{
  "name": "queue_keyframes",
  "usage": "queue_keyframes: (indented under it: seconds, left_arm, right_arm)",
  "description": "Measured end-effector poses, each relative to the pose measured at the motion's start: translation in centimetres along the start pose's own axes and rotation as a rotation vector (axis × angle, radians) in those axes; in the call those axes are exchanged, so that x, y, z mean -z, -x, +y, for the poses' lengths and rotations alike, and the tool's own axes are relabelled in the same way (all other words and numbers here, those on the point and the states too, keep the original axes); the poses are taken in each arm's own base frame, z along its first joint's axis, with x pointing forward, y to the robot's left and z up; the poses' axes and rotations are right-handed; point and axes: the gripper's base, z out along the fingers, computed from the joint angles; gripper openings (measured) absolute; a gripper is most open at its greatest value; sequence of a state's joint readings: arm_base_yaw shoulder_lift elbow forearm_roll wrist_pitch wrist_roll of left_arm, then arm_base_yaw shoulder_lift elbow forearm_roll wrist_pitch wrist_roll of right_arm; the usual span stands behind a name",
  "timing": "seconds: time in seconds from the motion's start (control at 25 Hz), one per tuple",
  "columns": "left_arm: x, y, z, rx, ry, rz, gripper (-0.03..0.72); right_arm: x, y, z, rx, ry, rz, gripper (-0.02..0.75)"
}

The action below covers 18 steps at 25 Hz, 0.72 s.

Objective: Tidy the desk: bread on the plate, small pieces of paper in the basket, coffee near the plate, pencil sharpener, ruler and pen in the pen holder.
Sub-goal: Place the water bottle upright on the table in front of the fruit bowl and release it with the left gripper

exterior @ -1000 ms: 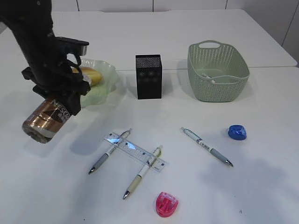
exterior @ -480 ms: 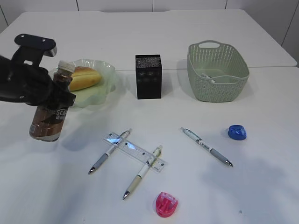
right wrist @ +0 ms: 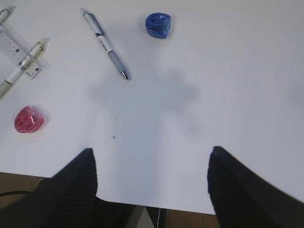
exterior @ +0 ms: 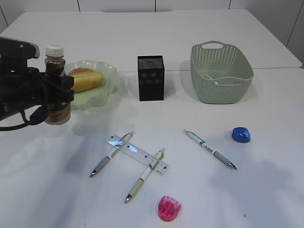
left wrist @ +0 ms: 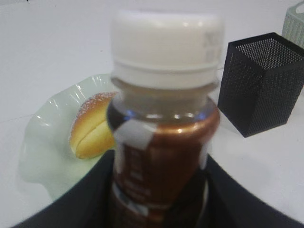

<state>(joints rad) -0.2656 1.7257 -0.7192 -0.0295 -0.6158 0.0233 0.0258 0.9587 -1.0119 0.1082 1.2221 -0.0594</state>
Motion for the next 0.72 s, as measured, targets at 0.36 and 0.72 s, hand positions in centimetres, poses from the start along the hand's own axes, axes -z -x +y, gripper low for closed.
queue_keyframes:
  seconds: [0.36,0.72]
  left_arm:
    - [-0.9,-0.1,0.6,0.064,0.063,-0.170,0.322]
    - [-1.9,-1.5,0.8,0.101,0.078,-0.264,0.322]
  right_arm:
    - [0.0,0.2,-0.1,0.006,-0.011,-0.019,0.564]
    - [0.0,0.4,-0.1,0.050,-0.014,-0.046,0.564]
